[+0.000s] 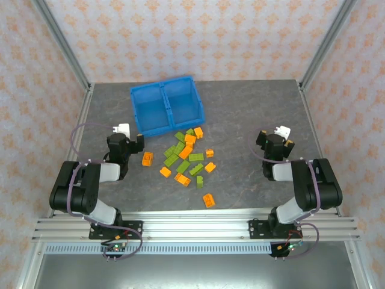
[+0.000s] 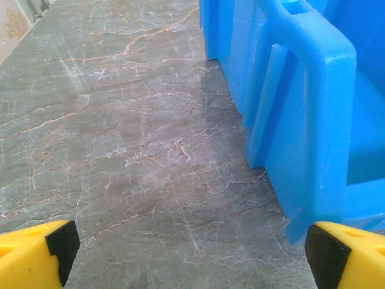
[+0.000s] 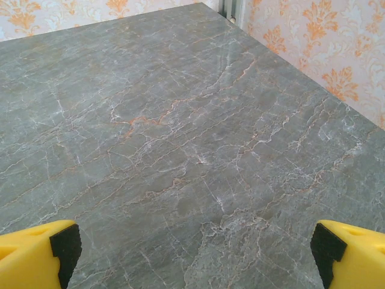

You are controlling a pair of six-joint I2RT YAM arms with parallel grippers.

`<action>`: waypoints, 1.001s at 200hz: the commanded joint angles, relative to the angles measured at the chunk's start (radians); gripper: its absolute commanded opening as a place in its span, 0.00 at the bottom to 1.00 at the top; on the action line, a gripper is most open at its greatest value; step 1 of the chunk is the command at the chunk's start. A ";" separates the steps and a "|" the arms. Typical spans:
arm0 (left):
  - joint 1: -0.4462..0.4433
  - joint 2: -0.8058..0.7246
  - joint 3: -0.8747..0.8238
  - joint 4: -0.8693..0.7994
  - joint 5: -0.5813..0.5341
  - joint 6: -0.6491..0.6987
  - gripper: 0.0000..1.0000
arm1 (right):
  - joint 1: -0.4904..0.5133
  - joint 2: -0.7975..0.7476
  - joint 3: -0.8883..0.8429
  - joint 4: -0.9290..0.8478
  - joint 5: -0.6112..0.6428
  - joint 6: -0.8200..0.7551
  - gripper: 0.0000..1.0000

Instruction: Sort the legos into containers by color

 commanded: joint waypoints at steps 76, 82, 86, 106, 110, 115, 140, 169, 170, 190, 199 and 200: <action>-0.003 -0.011 0.019 0.035 0.003 -0.007 1.00 | 0.002 -0.009 0.015 0.017 -0.005 -0.007 0.99; -0.002 -0.011 0.019 0.035 0.003 -0.007 1.00 | 0.002 -0.009 0.015 0.017 -0.004 -0.008 0.99; -0.003 -0.011 0.019 0.035 0.003 -0.007 1.00 | 0.002 -0.009 0.015 0.017 -0.004 -0.008 0.99; -0.003 -0.011 0.019 0.035 0.003 -0.007 1.00 | 0.002 -0.009 0.015 0.017 -0.004 -0.007 0.99; -0.003 -0.011 0.019 0.036 0.003 -0.007 1.00 | 0.002 -0.011 0.014 0.019 -0.005 -0.008 0.99; -0.003 -0.011 0.019 0.035 0.003 -0.007 1.00 | 0.002 -0.012 0.012 0.023 -0.009 -0.012 0.99; -0.003 -0.011 0.019 0.035 0.003 -0.008 1.00 | 0.039 -0.107 0.046 -0.092 0.027 -0.048 0.99; -0.003 -0.011 0.019 0.034 0.002 -0.007 1.00 | 0.065 -0.425 0.199 -0.682 0.090 0.231 0.99; -0.003 -0.011 0.019 0.035 0.001 -0.008 1.00 | 0.066 -0.435 0.204 -0.698 0.086 0.235 0.99; -0.003 -0.018 0.030 0.014 0.003 -0.005 0.99 | 0.066 -0.546 0.301 -0.986 -0.033 0.383 0.99; -0.006 -0.036 0.044 -0.022 0.010 0.002 0.97 | 0.066 -0.552 0.353 -1.088 -0.133 0.389 0.99; -0.006 -0.039 0.046 -0.028 0.010 0.002 0.97 | 0.066 -0.551 0.359 -1.098 -0.144 0.389 0.99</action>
